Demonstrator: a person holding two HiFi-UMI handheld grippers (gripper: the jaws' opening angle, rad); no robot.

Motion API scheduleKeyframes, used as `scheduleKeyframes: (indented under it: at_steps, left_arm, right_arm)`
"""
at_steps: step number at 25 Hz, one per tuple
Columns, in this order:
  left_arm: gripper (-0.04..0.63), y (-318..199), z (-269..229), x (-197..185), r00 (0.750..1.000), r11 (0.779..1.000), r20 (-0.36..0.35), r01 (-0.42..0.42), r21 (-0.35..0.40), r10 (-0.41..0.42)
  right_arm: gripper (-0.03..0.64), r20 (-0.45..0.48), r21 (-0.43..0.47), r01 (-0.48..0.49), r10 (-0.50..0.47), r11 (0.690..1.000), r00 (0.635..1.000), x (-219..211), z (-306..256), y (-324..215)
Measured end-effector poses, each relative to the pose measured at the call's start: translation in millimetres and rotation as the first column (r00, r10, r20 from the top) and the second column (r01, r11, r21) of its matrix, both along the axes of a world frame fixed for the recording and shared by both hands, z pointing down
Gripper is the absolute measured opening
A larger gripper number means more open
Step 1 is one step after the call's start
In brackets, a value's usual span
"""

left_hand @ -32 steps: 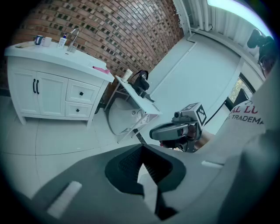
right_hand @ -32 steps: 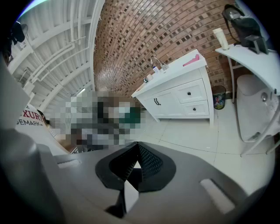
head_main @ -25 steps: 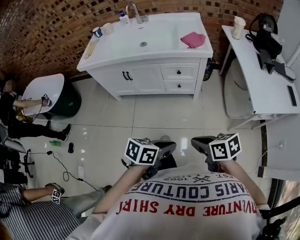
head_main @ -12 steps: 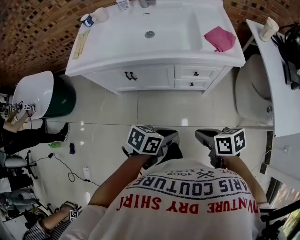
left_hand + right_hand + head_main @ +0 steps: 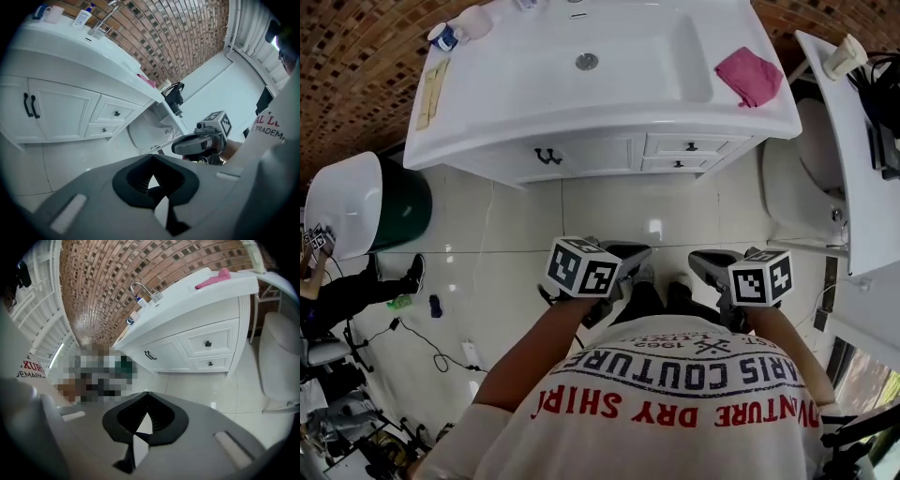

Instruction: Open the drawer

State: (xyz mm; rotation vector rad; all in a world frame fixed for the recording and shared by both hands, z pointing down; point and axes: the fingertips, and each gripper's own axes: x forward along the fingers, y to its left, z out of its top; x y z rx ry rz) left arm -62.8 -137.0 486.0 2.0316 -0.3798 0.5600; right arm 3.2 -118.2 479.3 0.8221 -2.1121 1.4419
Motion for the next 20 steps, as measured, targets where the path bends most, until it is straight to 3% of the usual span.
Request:
scheduleKeyframes:
  at_steps: [11, 17, 20]
  left_arm:
    - [-0.003, -11.3, 16.6, 16.1, 0.999, 0.998, 0.016, 0.030, -0.049, -0.030]
    - [-0.003, -12.8, 31.2, 19.7, 1.000, 0.996, 0.023, 0.017, -0.085, -0.015]
    - [-0.003, -14.2, 35.6, 14.9, 0.999, 0.995, 0.032, 0.015, -0.096, -0.012]
  right_arm:
    - [0.008, 0.050, 0.017, -0.036, 0.035, 0.999, 0.998, 18.6, 25.8, -36.0]
    - [0.010, 0.019, 0.095, -0.100, 0.099, 0.990, 0.995, 39.5, 60.4, -88.4]
    - [0.061, -0.002, 0.156, -0.152, 0.154, 0.976, 0.988, 47.5, 80.7, -130.9]
